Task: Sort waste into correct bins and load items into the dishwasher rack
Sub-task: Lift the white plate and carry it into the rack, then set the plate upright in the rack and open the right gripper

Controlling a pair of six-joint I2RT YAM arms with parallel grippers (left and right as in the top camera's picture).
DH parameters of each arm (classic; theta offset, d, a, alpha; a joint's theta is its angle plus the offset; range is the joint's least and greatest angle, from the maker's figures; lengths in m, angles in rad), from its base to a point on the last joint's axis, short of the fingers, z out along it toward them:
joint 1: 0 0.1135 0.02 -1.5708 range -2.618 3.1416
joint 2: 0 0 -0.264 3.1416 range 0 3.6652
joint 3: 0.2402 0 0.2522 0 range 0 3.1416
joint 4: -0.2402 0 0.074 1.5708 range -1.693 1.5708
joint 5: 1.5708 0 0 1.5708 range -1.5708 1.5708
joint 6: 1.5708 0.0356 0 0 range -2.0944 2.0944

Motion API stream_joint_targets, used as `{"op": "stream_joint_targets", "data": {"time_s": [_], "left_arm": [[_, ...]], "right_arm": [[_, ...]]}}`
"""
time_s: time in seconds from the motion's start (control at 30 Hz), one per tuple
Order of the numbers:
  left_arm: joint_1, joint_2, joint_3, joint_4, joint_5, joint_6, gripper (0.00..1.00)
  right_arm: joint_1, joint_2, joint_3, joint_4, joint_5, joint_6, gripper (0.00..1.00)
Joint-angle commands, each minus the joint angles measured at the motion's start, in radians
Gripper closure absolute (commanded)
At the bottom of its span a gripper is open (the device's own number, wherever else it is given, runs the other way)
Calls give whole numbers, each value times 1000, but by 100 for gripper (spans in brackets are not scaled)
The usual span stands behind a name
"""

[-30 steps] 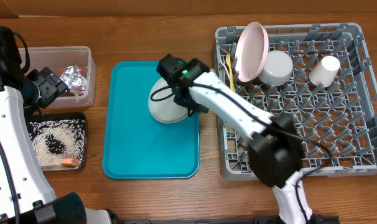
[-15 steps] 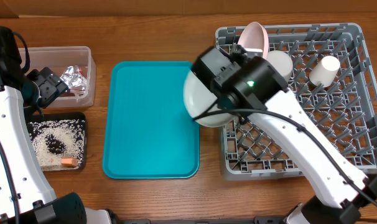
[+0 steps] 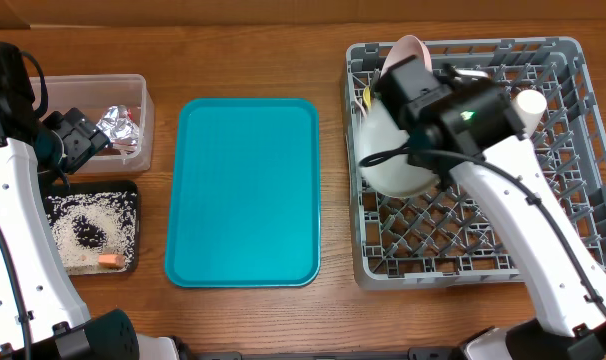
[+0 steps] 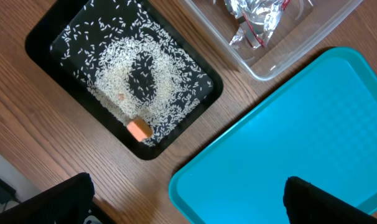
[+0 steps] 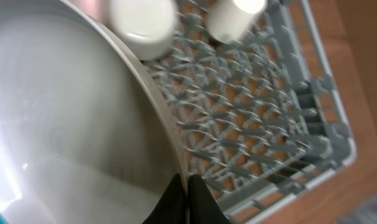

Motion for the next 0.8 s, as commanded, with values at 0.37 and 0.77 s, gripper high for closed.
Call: {"op": "stream_joint_targets", "data": {"time_s": [0.37, 0.77], "left_arm": [[0, -2, -4, 1, -13, 19, 0], [0, -2, -4, 1, -13, 19, 0]], "right_arm": [[-113, -66, -202, 2, 129, 115, 96], [-60, -66, -249, 2, 124, 145, 96]]}}
